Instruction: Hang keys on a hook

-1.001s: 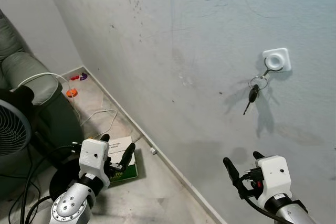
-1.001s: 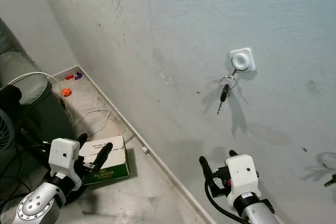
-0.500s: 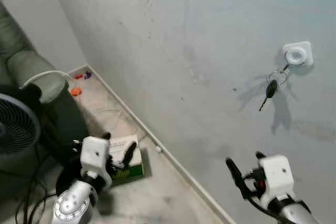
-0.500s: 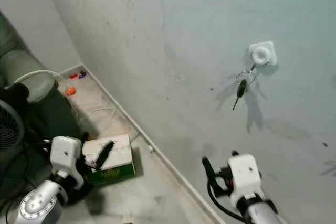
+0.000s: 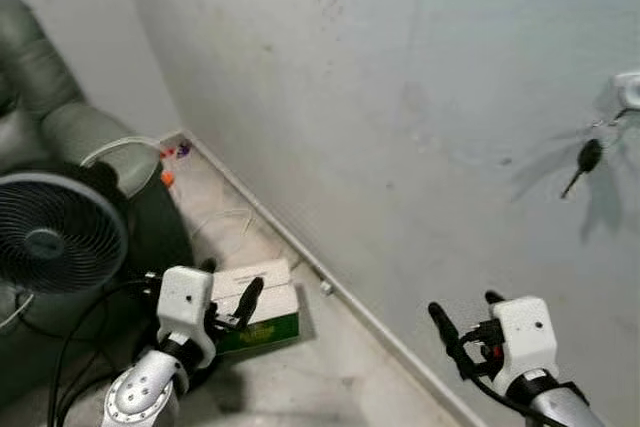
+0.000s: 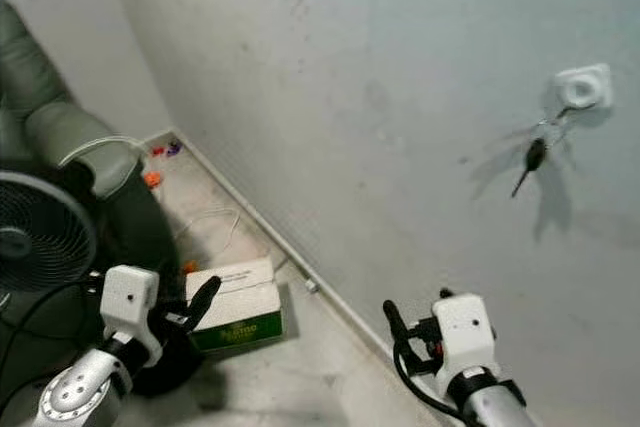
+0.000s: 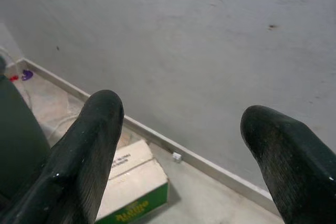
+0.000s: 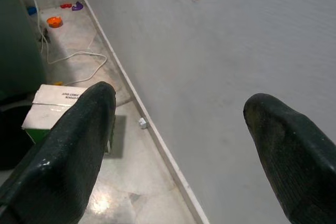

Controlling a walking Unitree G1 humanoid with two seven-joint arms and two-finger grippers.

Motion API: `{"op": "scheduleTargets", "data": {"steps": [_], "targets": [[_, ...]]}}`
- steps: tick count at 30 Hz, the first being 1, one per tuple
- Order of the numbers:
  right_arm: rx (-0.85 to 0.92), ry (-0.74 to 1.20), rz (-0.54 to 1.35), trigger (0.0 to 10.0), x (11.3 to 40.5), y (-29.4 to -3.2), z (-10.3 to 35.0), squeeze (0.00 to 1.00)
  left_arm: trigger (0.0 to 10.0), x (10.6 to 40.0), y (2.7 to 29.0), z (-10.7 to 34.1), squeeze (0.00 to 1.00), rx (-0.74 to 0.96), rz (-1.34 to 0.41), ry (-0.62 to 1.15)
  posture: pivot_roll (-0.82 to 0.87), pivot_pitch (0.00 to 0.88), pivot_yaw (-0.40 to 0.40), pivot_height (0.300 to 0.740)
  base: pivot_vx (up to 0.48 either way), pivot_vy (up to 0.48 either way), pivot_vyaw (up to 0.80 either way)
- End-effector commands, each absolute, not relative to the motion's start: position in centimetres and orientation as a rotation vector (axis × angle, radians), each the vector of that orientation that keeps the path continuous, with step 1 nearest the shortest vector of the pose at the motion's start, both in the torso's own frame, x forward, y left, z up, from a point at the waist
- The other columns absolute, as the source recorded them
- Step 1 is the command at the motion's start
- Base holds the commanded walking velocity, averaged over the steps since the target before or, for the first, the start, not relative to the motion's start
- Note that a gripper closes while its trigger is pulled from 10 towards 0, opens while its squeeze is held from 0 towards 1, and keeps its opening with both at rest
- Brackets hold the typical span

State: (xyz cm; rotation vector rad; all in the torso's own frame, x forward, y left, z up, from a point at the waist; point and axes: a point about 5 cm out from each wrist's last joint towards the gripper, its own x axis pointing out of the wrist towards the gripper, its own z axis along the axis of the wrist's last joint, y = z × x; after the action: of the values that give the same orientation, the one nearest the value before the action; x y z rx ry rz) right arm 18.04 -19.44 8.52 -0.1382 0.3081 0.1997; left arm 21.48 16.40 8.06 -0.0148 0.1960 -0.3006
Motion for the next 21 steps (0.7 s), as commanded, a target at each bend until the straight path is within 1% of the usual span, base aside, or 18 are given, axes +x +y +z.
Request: {"op": "scheduleTargets", "data": {"steps": [1,11,21], "targets": [[-0.129,0.296,0.213,10.0,18.20,-18.93,8.69,0.00,10.0,21.42,17.28,8.05,0.00,0.009,-0.282,0.208,-0.03,0.064,0.047,0.740,0.000,0.480,0.00],[-0.126,0.296,0.215,10.0,18.18,-18.92,8.64,0.00,10.0,21.46,17.24,8.04,0.00,0.014,-0.285,0.208,-0.03,0.064,0.047,0.740,0.000,0.480,0.00],[-0.125,0.298,0.219,10.0,18.19,-18.83,8.58,0.00,10.0,21.48,17.21,8.12,0.00,0.019,-0.287,0.197,-0.03,0.059,0.049,0.740,0.000,0.000,0.00]]}}
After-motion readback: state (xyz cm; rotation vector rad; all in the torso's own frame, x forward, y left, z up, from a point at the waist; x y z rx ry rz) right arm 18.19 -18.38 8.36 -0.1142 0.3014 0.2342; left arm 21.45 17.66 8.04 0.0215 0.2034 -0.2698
